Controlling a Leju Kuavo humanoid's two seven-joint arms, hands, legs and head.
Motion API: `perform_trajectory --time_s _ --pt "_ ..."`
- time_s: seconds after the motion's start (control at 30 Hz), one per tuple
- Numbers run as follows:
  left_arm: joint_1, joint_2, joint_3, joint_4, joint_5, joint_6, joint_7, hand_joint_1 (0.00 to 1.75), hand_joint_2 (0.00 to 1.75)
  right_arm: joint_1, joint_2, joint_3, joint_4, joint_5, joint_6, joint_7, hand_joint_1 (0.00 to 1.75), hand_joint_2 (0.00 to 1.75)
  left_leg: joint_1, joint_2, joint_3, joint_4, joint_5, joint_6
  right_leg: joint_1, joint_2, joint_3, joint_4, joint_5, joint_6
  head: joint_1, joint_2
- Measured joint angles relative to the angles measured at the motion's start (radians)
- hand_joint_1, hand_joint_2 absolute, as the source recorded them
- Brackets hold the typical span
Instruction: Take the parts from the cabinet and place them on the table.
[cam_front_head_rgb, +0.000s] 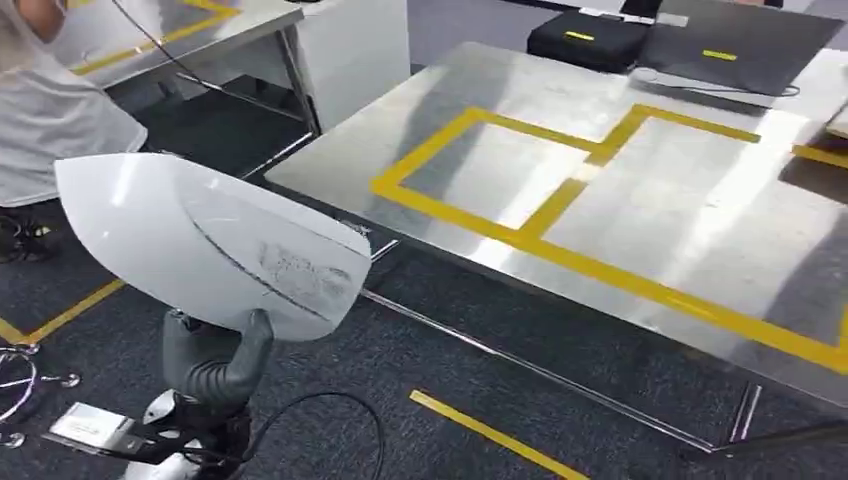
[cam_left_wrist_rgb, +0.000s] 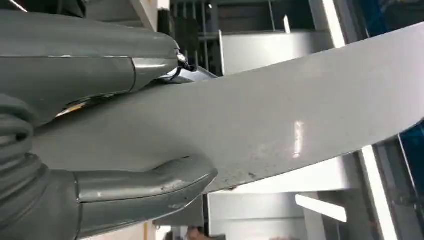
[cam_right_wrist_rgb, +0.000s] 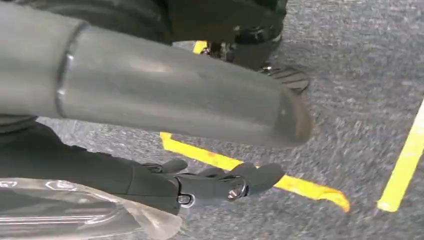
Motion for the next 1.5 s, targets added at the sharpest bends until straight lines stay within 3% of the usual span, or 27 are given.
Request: perform_trajectory --time_s 0.03,0.07,0.13,0.17,0.2,0.23,0.3,0.33,0.37,0.43,0.5,0.57,0.63,0.67,0.73,0.8,0.83,0.87,0.97,1.03,1.13,1.17,1.2,1.27,1.37,1.4,1.5 --pt "-0.001 0.0 0.0 0.0 0.0 0.0 0.0 1.75 1.75 -0.001 0.0 -0.002 0.0 0.0 0.0 0.0 0.0 0.0 0.002 -0.034 -0.017 0.044 -0.033 -0.004 -0.002 0.014 0.002 0.001 0.002 -0.004 -0.005 0.0" --pt "0.0 0.0 0.0 0.0 0.0 0.0 0.0 1.75 1.75 -0.003 0.0 -0.002 0.0 0.0 0.0 0.0 0.0 0.0 0.004 -0.048 -0.05 0.114 -0.071 -0.009 -0.003 0.03 0.001 0.001 0.002 -0.004 -0.007 0.0" --pt "0.002 0.002 0.0 0.002 0.0 0.0 0.0 1.75 1.75 -0.003 0.0 -0.003 0.0 0.0 0.001 0.0 0.0 0.0 0.005 -0.054 -0.118 0.245 -0.129 -0.013 -0.002 0.058 0.0 0.001 0.002 -0.004 -0.008 0.0" --pt "0.002 0.002 0.0 0.003 0.0 0.0 0.0 1.75 1.75 -0.001 0.0 -0.003 0.0 0.0 0.001 0.0 0.0 0.0 0.005 -0.054 -0.131 0.259 -0.127 -0.012 -0.002 0.071 0.001 0.002 0.002 -0.004 -0.008 0.0" --pt "0.001 0.002 0.001 0.003 -0.001 0.0 0.0 1.75 1.75 0.0 0.0 -0.004 0.0 0.001 0.002 0.0 0.0 0.0 0.005 -0.055 -0.127 0.235 -0.102 -0.009 -0.001 0.086 0.002 0.002 0.002 -0.004 -0.009 0.0" --pt "0.001 0.002 0.001 0.003 -0.001 0.0 0.0 1.75 1.75 0.0 0.0 -0.004 0.0 0.003 0.001 -0.001 0.0 0.0 0.004 -0.058 -0.106 0.173 -0.054 -0.004 0.0 0.093 0.003 0.002 0.001 -0.004 -0.008 0.0" --pt "-0.004 0.002 0.002 0.003 0.0 0.002 0.0 1.75 1.75 0.002 0.0 -0.005 0.0 0.02 -0.005 -0.003 0.0 0.0 -0.002 -0.066 -0.039 -0.01 0.051 0.015 0.0 0.109 0.006 0.001 0.0 -0.003 -0.01 0.0" --pt "-0.008 0.002 0.002 0.003 0.0 0.002 0.0 1.75 1.75 0.001 0.002 -0.004 0.0 0.028 -0.008 -0.001 0.0 0.0 -0.005 -0.072 -0.039 -0.024 0.03 0.022 0.001 0.11 0.004 0.002 0.001 0.001 -0.006 0.0" --pt "-0.011 0.002 0.003 0.003 0.001 0.0 0.0 1.75 1.75 0.002 0.002 -0.004 0.0 0.036 -0.012 0.003 0.0 0.0 -0.011 -0.073 -0.041 -0.033 0.016 0.021 -0.003 0.113 -0.003 0.002 0.003 0.007 -0.011 0.0" --pt "-0.01 0.002 0.006 0.003 0.0 -0.007 0.0 1.75 1.75 0.003 0.002 -0.003 0.0 0.044 -0.013 0.005 0.0 0.0 -0.015 -0.074 -0.04 -0.034 0.043 0.031 -0.007 0.11 -0.003 -0.001 0.001 0.022 -0.01 0.0" --pt "-0.015 0.0 0.008 0.003 0.0 -0.01 0.0 1.75 1.75 0.001 -0.002 -0.002 -0.001 0.049 -0.013 0.004 0.0 0.0 -0.001 -0.07 -0.029 -0.057 0.06 0.038 -0.003 0.105 -0.009 0.003 -0.007 0.03 -0.012 0.0" --pt "-0.019 -0.004 0.008 0.003 0.0 -0.013 0.0 1.75 1.75 -0.003 -0.001 -0.002 -0.001 0.052 -0.014 0.002 0.0 0.0 0.001 -0.067 -0.028 -0.062 0.062 0.043 -0.004 0.064 -0.053 0.102 -0.074 0.045 0.002 0.0" --pt "-0.017 -0.005 0.009 0.003 0.0 -0.013 0.0 1.75 1.75 -0.004 -0.001 -0.001 -0.001 0.053 -0.015 0.002 0.0 0.0 0.001 -0.062 -0.029 -0.062 0.061 0.045 -0.012 0.051 -0.125 0.257 -0.141 0.055 0.0 0.0" --pt "-0.017 -0.005 0.009 0.003 0.0 -0.013 0.0 1.75 1.75 -0.003 -0.001 -0.001 -0.001 0.053 -0.016 0.002 0.0 0.0 0.001 -0.06 -0.029 -0.062 0.06 0.045 -0.014 0.049 -0.145 0.297 -0.147 0.06 0.0 0.0" --pt "-0.017 -0.005 0.009 0.003 0.0 -0.013 0.0 1.75 1.75 -0.002 -0.001 -0.001 -0.001 0.054 -0.018 0.002 0.0 0.0 0.002 -0.06 -0.028 -0.061 0.059 0.043 -0.02 0.048 -0.11 0.23 -0.091 0.065 0.0 0.0" --pt "-0.017 -0.005 0.01 0.003 0.0 -0.01 0.0 1.75 1.75 -0.004 -0.002 -0.001 -0.001 0.057 -0.018 0.002 0.0 0.0 0.004 -0.06 -0.023 -0.06 0.055 0.037 -0.022 0.037 -0.007 0.037 -0.007 0.065 0.0 0.0" --pt "-0.017 -0.005 0.01 0.003 0.0 -0.008 0.0 1.75 1.75 -0.006 -0.001 -0.001 -0.001 0.058 -0.018 0.001 0.0 0.0 0.0 -0.06 -0.023 -0.058 0.053 0.031 -0.019 0.028 0.02 -0.016 -0.019 0.064 0.001 0.0" --pt "-0.017 -0.005 0.01 0.003 0.0 -0.005 0.0 1.75 1.75 -0.009 -0.001 0.0 -0.001 0.06 -0.018 0.001 0.0 0.0 -0.003 -0.059 -0.026 -0.053 0.051 0.025 -0.018 0.036 0.03 -0.022 -0.014 0.051 -0.002 0.0" --pt "-0.017 -0.005 0.01 0.003 -0.001 0.001 0.0 1.75 1.75 -0.006 -0.002 0.0 -0.001 0.064 -0.018 0.002 0.0 0.0 0.0 -0.056 -0.023 -0.056 0.054 0.011 -0.014 0.039 0.027 -0.018 -0.013 0.037 -0.002 0.0" --pt "-0.018 -0.005 0.011 0.002 -0.001 0.003 0.0 1.75 1.75 -0.006 -0.002 0.0 -0.001 0.064 -0.018 0.001 0.0 0.0 0.003 -0.061 -0.034 -0.022 0.023 -0.002 -0.021 0.039 0.033 -0.025 -0.008 0.023 -0.005 0.0" --pt "-0.015 -0.004 0.015 0.002 -0.001 0.004 0.0 1.75 1.75 -0.006 -0.001 0.0 0.0 0.064 -0.016 0.001 0.0 0.0 0.005 -0.061 -0.141 0.215 -0.091 -0.011 -0.019 0.041 0.034 -0.025 -0.011 0.012 -0.008 0.0" --pt "-0.014 -0.004 0.016 0.002 -0.001 0.004 0.0 1.75 1.75 -0.005 -0.001 0.0 0.0 0.065 -0.016 0.001 0.0 0.0 0.005 -0.062 -0.166 0.264 -0.102 -0.012 -0.019 0.041 0.034 -0.025 -0.012 0.011 -0.008 0.0" --pt "-0.013 -0.003 0.016 0.002 -0.001 0.004 0.0 1.75 1.75 -0.004 -0.001 0.0 -0.001 0.065 -0.016 0.001 0.0 0.0 0.005 -0.062 -0.168 0.267 -0.089 -0.011 -0.019 0.043 0.036 -0.025 -0.012 0.011 -0.008 0.0" --pt "-0.012 -0.003 0.016 0.002 0.0 0.004 0.0 1.75 1.75 -0.004 -0.001 0.0 0.0 0.065 -0.016 0.001 0.0 0.0 0.006 -0.062 -0.129 0.178 -0.023 -0.007 -0.019 0.047 0.04 -0.025 -0.014 0.013 -0.008 0.0" --pt "-0.013 -0.003 0.016 0.002 0.0 0.005 0.0 1.75 1.75 -0.005 -0.001 0.0 0.0 0.066 -0.016 0.001 0.0 0.0 0.005 -0.066 -0.038 -0.024 0.066 0.005 -0.019 0.052 0.048 -0.025 -0.019 0.02 -0.008 0.0" --pt "-0.013 -0.003 0.016 0.001 0.0 0.005 0.0 1.75 1.75 -0.006 -0.001 0.0 -0.001 0.066 -0.016 0.001 0.0 0.0 0.002 -0.07 -0.027 -0.044 0.051 0.008 -0.01 0.054 0.041 -0.018 -0.023 0.027 -0.007 0.0" --pt "-0.009 -0.003 0.017 -0.001 -0.001 0.007 0.0 1.75 1.75 -0.003 -0.001 0.0 0.0 0.067 -0.015 0.001 0.0 0.0 -0.002 -0.07 -0.035 -0.043 0.047 0.018 -0.017 0.055 0.037 -0.022 -0.021 0.041 -0.006 0.0"
